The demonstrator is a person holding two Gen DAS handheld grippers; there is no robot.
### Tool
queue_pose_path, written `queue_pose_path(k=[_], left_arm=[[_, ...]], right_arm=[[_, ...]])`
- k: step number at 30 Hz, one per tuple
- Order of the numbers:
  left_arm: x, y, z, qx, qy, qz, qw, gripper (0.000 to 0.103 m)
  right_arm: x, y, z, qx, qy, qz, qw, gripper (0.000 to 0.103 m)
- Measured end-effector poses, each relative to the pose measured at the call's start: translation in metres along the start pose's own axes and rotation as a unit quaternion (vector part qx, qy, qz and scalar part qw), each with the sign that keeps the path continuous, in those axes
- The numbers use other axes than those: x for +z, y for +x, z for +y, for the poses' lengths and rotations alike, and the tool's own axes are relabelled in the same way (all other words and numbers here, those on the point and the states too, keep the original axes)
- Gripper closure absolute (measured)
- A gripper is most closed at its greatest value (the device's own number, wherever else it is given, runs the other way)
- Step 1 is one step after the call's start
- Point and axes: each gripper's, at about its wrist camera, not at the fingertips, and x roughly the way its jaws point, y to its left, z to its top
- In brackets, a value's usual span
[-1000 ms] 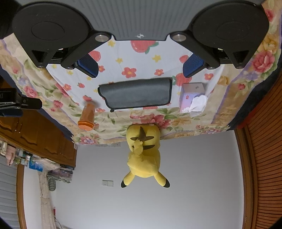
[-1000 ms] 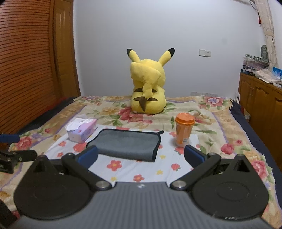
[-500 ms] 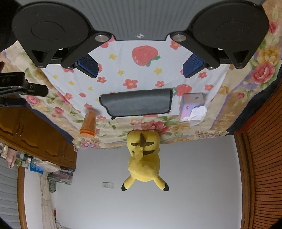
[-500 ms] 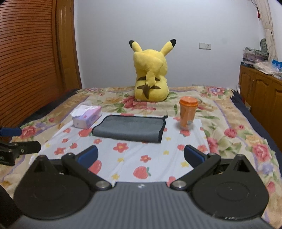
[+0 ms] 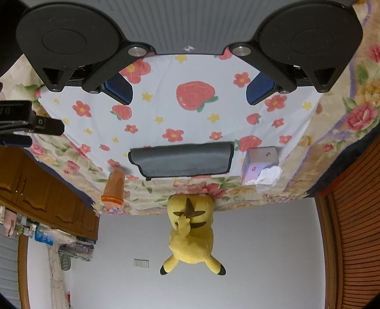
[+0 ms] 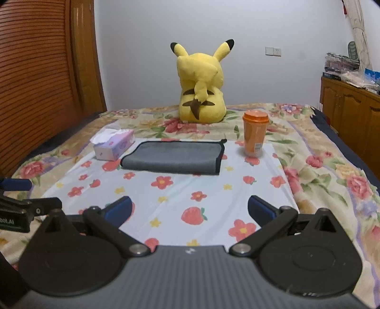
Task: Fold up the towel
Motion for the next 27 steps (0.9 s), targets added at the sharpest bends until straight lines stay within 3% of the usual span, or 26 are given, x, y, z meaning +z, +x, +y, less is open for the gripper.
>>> queue_pose_path(k=[11, 27], left_arm=[[-0.012, 0.005, 0.004, 0.011, -0.013, -0.003, 0.9998, 0.000], [-0.013, -0.006, 0.003, 0.027, -0.009, -0.047, 0.9985, 0.000]], right_arm=[[-0.006, 0.005, -0.002, -0.013, 0.002, 0.002, 1.000, 0.000], [-0.008, 0.003, -0.002, -0.020, 0.000, -0.006, 1.000, 0.000]])
